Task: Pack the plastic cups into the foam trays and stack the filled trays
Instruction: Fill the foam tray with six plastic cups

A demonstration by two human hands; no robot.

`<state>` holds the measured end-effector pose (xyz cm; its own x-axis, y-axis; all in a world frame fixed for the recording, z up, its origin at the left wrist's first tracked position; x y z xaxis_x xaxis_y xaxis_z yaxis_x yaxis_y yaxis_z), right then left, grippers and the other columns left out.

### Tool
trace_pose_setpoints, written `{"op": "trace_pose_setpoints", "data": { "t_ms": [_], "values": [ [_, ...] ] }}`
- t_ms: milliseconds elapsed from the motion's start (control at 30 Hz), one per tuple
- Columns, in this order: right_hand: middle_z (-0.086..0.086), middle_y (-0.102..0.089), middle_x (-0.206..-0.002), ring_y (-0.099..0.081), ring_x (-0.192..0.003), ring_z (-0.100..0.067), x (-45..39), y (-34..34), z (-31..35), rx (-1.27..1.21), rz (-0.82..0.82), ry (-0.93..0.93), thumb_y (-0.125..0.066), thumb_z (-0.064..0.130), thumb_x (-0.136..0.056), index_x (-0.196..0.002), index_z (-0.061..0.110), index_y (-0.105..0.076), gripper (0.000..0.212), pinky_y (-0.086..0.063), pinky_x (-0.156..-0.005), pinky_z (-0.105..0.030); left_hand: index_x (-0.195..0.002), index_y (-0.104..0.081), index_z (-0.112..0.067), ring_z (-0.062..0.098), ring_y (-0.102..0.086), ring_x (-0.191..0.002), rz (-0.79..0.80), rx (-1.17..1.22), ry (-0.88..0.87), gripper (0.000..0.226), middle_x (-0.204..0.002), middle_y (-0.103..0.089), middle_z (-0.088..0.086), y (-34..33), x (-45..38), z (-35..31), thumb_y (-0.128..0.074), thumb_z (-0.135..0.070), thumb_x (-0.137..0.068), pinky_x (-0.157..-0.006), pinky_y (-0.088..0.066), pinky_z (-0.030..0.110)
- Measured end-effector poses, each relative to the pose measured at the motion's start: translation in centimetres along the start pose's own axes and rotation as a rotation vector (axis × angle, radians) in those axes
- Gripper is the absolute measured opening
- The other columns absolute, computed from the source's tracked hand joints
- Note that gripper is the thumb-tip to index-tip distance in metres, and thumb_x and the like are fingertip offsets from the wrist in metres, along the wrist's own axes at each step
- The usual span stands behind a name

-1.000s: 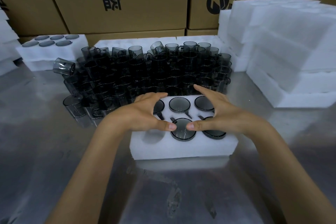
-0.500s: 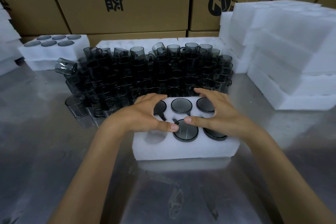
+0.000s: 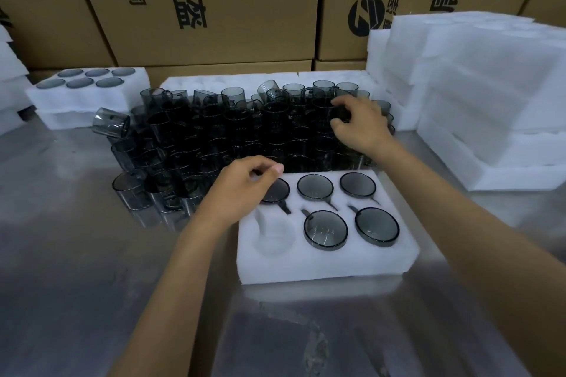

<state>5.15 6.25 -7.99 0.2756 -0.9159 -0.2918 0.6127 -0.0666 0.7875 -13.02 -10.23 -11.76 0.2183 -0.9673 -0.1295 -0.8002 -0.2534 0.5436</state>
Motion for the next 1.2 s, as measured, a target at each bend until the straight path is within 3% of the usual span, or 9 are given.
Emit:
{"op": "trace_pose_setpoints", "data": {
  "t_ms": [167, 367, 467, 567, 667, 800, 900, 1067, 1200],
  "values": [
    [-0.014, -0.044, -0.145, -0.033, -0.139, -0.034, -3.3, -1.8, 0.9, 0.191, 0.146, -0.098, -0.054, 0.027, -0.095, -0.143, 0.029, -0.051, 0.048, -0.034, -0.111, -0.045, -0.101, -0.074, -0.034, 0.007, -0.064, -0.091, -0.111, 0.015, 0.001, 0.015, -0.093, -0.071, -0.017, 0.9, 0.0, 0.5, -0.06, -0.034, -0.097, -0.082, -0.052, 0.022],
    [-0.009, -0.068, -0.115, -0.058, -0.115, -0.033, -2.1, -2.2, 0.8, 0.07, 0.039, -0.134, -0.057, 0.012, -0.09, -0.108, 0.021, -0.068, 0.023, -0.049, -0.09, -0.035, -0.109, -0.071, -0.032, 0.003, -0.06, -0.088, -0.184, 0.008, -0.056, 0.02, -0.097, -0.071, -0.009, 1.7, 0.0, 0.1, -0.057, -0.022, -0.098, -0.068, -0.046, 0.006],
    [-0.003, -0.072, -0.105, -0.064, -0.102, -0.027, 0.0, -0.7, 1.5, -0.042, -0.055, -0.074, -0.062, 0.011, -0.089, -0.1, 0.024, -0.071, 0.019, -0.043, -0.078, -0.027, -0.114, -0.069, -0.027, -0.004, -0.056, -0.09, -0.253, 0.041, -0.095, 0.027, -0.101, -0.069, -0.012, 1.7, 0.3, -0.5, -0.057, -0.011, -0.097, -0.067, -0.04, 0.0],
    [0.001, -0.072, -0.101, -0.064, -0.101, -0.024, 3.1, 0.5, 3.6, -0.208, -0.099, 0.11, -0.07, 0.015, -0.088, -0.092, 0.021, -0.071, 0.007, -0.049, -0.087, -0.033, -0.126, -0.063, -0.026, 0.0, -0.059, -0.095, -0.323, 0.073, -0.129, 0.036, -0.111, -0.065, -0.014, 1.3, 0.5, -1.4, -0.059, -0.009, -0.094, -0.072, -0.041, 0.005],
    [-0.003, -0.067, -0.127, -0.056, -0.127, -0.021, 6.8, 0.8, 5.6, -0.307, -0.128, 0.246, -0.074, 0.015, -0.086, -0.088, 0.021, -0.073, 0.007, -0.045, -0.105, -0.043, -0.133, -0.058, -0.026, 0.002, -0.061, -0.102, -0.356, 0.149, -0.166, 0.044, -0.117, -0.062, -0.015, 0.8, 0.6, -2.2, -0.066, -0.011, -0.092, -0.075, -0.048, 0.013],
    [0.007, -0.052, -0.147, -0.04, -0.14, -0.009, 10.2, -0.1, 6.9, -0.377, -0.109, 0.325, -0.073, 0.015, -0.087, -0.092, 0.017, -0.074, 0.006, -0.032, -0.114, -0.028, -0.123, -0.065, -0.023, 0.001, -0.066, -0.096, -0.335, 0.197, -0.237, 0.035, -0.109, -0.068, -0.014, 0.5, 1.0, -2.9, -0.065, -0.005, -0.092, -0.077, -0.052, 0.014],
    [0.011, -0.05, -0.145, -0.039, -0.138, -0.007, 11.6, -0.6, 6.9, -0.422, -0.138, 0.295, -0.075, 0.02, -0.086, -0.101, 0.021, -0.072, 0.016, -0.033, -0.112, -0.027, -0.106, -0.069, -0.014, 0.011, -0.071, -0.089, -0.331, 0.328, -0.22, 0.021, -0.096, -0.072, -0.003, 1.1, 1.1, -2.9, -0.06, 0.001, -0.095, -0.078, -0.056, 0.021],
    [0.017, -0.054, -0.13, -0.053, -0.114, -0.001, 12.5, -1.0, 6.6, -0.524, 0.023, 0.267, -0.083, 0.033, -0.078, -0.137, 0.048, -0.041, 0.074, -0.044, -0.093, -0.014, -0.095, -0.071, -0.015, 0.013, -0.073, -0.078, -0.305, 0.476, -0.13, 0.024, -0.088, -0.076, 0.005, 1.9, 1.1, -2.9, -0.056, 0.004, -0.096, -0.069, -0.055, 0.017],
    [0.015, -0.058, -0.128, -0.062, -0.104, -0.01, 12.5, -0.6, 5.3, -0.59, 0.159, 0.224, -0.08, 0.029, -0.081, -0.135, 0.051, -0.046, 0.068, -0.051, -0.09, -0.027, -0.101, -0.072, -0.01, 0.02, -0.074, -0.082, -0.234, 0.483, -0.059, 0.02, -0.086, -0.077, 0.007, 2.0, 1.3, -3.0, -0.059, 0.003, -0.095, -0.069, -0.057, 0.02]
  ]
}}
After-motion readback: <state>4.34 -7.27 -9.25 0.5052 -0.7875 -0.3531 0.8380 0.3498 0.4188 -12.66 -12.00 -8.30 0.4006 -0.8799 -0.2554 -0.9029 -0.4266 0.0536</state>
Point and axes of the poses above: each hand's wrist, its own x-axis away from the middle knuckle, its own y-axis out of the back of the hand, z = x × y, the point moved 3 cm from there along -x, towards the middle knuckle
